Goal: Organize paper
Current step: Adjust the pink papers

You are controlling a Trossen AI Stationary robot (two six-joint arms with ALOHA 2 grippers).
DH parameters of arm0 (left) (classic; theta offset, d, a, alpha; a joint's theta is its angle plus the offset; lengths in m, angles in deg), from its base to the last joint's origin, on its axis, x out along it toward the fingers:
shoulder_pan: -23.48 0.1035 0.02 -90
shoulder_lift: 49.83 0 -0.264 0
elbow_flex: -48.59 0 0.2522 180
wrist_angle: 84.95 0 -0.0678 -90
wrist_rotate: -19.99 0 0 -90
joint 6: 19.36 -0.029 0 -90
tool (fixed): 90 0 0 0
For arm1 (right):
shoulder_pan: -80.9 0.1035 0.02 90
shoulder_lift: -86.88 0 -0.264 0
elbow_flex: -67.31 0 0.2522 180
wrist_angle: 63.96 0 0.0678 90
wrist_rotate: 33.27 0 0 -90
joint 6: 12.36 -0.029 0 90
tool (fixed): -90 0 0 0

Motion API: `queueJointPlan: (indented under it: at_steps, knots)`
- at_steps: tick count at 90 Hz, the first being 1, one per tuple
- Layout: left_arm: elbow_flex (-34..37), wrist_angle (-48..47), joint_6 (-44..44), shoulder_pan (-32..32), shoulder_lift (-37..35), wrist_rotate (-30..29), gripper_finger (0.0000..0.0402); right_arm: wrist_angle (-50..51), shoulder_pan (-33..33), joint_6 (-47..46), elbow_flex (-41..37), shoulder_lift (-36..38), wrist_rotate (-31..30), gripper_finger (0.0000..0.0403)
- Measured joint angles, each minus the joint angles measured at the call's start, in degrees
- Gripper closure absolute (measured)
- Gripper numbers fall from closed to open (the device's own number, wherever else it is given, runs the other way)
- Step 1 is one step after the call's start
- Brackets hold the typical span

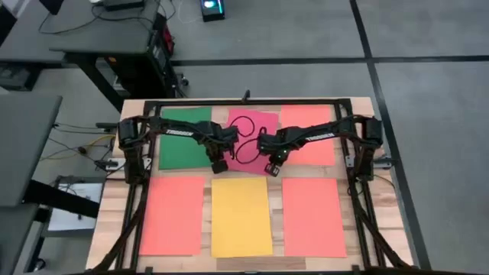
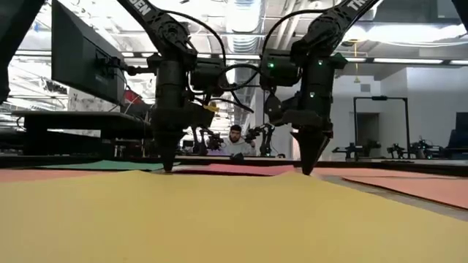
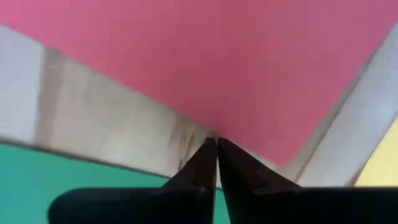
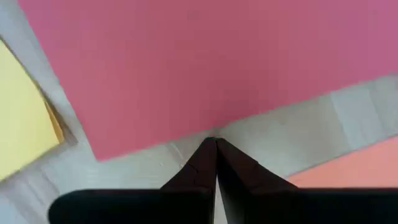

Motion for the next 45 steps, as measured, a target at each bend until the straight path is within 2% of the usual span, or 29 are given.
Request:
queueJointPlan:
  at_steps: [14, 23, 45]
  knots:
    - [-0.1, 0.1, 0.1, 0.1, -4.1, -2.6, 0.0402, 0.0, -1.4, 0.9, 0.5, 2.2, -0.1, 0.0403]
    - [-0.1, 0.9, 0.1, 0.1, -5.6, -3.1, 0.0402, 0.0, -3.8, 1.1, 0.5, 2.7, -3.1, 0.0403]
    - [-0.1, 6.9, -2.9, -0.3, -6.4, -3.4, 0.0402, -2.8, -14.4, 0.8, 0.4, 2.2, -5.1, 0.0403]
